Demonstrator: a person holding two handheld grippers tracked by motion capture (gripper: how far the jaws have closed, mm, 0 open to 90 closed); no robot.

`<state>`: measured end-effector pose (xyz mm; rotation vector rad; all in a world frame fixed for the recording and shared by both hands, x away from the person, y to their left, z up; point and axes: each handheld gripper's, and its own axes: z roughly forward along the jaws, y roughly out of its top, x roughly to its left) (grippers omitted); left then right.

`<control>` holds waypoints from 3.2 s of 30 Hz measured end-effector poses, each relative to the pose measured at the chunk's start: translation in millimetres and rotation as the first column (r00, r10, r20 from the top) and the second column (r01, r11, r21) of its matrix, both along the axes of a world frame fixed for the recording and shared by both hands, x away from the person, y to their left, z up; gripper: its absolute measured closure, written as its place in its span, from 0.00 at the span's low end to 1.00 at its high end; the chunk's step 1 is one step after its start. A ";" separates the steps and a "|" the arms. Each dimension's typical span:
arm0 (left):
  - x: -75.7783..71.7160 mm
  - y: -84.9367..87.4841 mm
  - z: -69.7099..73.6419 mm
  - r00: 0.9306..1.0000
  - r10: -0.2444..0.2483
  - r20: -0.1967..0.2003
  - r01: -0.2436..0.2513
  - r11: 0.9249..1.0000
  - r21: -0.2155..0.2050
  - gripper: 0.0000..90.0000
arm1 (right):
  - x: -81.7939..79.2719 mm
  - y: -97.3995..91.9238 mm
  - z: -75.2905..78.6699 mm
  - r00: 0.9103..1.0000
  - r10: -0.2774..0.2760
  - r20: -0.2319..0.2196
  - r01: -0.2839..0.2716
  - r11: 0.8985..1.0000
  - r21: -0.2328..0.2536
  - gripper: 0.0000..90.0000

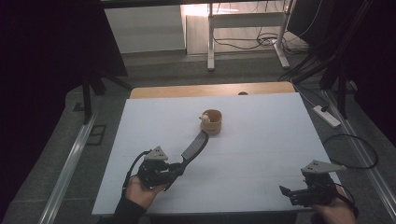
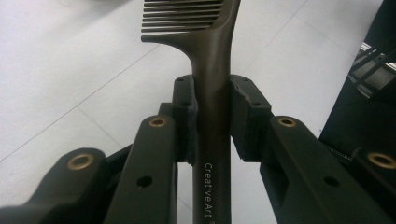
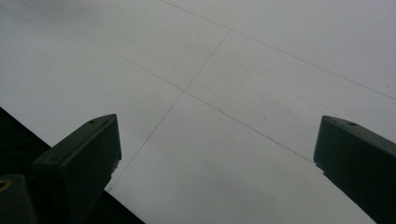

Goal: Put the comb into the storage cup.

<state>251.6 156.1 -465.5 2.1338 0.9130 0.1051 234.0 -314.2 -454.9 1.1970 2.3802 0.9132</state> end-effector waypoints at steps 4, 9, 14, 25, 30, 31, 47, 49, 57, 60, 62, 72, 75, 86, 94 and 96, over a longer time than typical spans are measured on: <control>-1.1 -2.4 1.8 1.000 -0.010 0.010 0.010 1.000 -0.018 0.80 | -0.8 0.3 0.7 1.000 0.009 0.010 -0.009 1.000 0.005 0.01; -2.7 -5.2 3.6 1.000 -0.018 0.025 0.019 0.999 -0.032 0.80 | -2.1 0.5 2.7 0.998 0.021 0.052 -0.022 0.999 0.033 0.00; -3.8 -7.4 4.4 0.999 -0.020 0.037 0.022 0.999 -0.044 0.80 | -2.4 1.6 6.0 0.995 0.037 0.094 -0.044 0.996 0.075 0.00; -3.9 -15.2 4.6 0.998 -0.034 0.050 0.036 0.998 -0.051 0.80 | 6.4 9.9 14.0 0.988 0.102 0.113 -0.119 0.981 0.156 0.00; -3.3 -18.5 5.1 0.998 -0.034 0.059 0.037 0.998 -0.047 0.80 | 10.6 14.4 16.5 0.987 0.120 0.106 -0.138 0.974 0.180 0.00; -3.3 -19.1 5.2 0.998 -0.035 0.061 0.038 0.998 -0.048 0.80 | 11.8 14.7 17.4 0.987 0.122 0.105 -0.141 0.971 0.191 0.00; -0.1 -26.6 6.3 0.996 -0.036 0.077 0.039 0.998 -0.046 0.80 | 32.1 32.6 30.8 0.986 0.150 0.072 -0.164 0.940 0.299 0.00; 0.3 -27.1 6.6 0.996 -0.035 0.080 0.038 0.998 -0.047 0.80 | 34.2 34.6 32.0 0.987 0.149 0.065 -0.162 0.937 0.310 0.00; 2.1 -31.3 6.6 0.996 -0.041 0.084 0.045 0.998 -0.048 0.80 | 44.0 44.7 36.5 0.987 0.158 0.038 -0.161 0.919 0.359 0.00; 2.1 -32.7 6.8 0.995 -0.043 0.087 0.047 0.998 -0.048 0.80 | 47.0 49.6 37.7 0.986 0.164 0.031 -0.164 0.916 0.365 0.00; 2.1 -33.1 7.1 0.995 -0.043 0.088 0.048 0.998 -0.050 0.80 | 49.0 53.4 38.3 0.985 0.170 0.030 -0.169 0.917 0.361 0.00; 2.6 -37.7 6.0 0.995 -0.046 0.090 0.052 0.997 -0.060 0.80 | 58.9 67.9 39.7 0.982 0.189 0.004 -0.177 0.910 0.376 0.00; 3.1 -40.6 5.5 0.995 -0.051 0.091 0.056 0.997 -0.059 0.80 | 62.0 72.1 40.2 0.982 0.190 -0.013 -0.171 0.912 0.372 0.00; 3.7 -48.6 4.9 0.994 -0.060 0.096 0.066 0.996 -0.065 0.80 | 70.2 86.5 42.9 0.978 0.202 -0.049 -0.171 0.915 0.365 0.00; 4.7 -52.1 4.6 0.994 -0.058 0.097 0.066 0.995 -0.072 0.80 | 76.7 100.7 43.8 0.969 0.234 -0.076 -0.191 0.910 0.369 0.00; 5.1 -52.8 4.6 0.993 -0.059 0.099 0.067 0.995 -0.074 0.80 | 77.8 103.5 44.6 0.968 0.238 -0.079 -0.193 0.908 0.373 0.00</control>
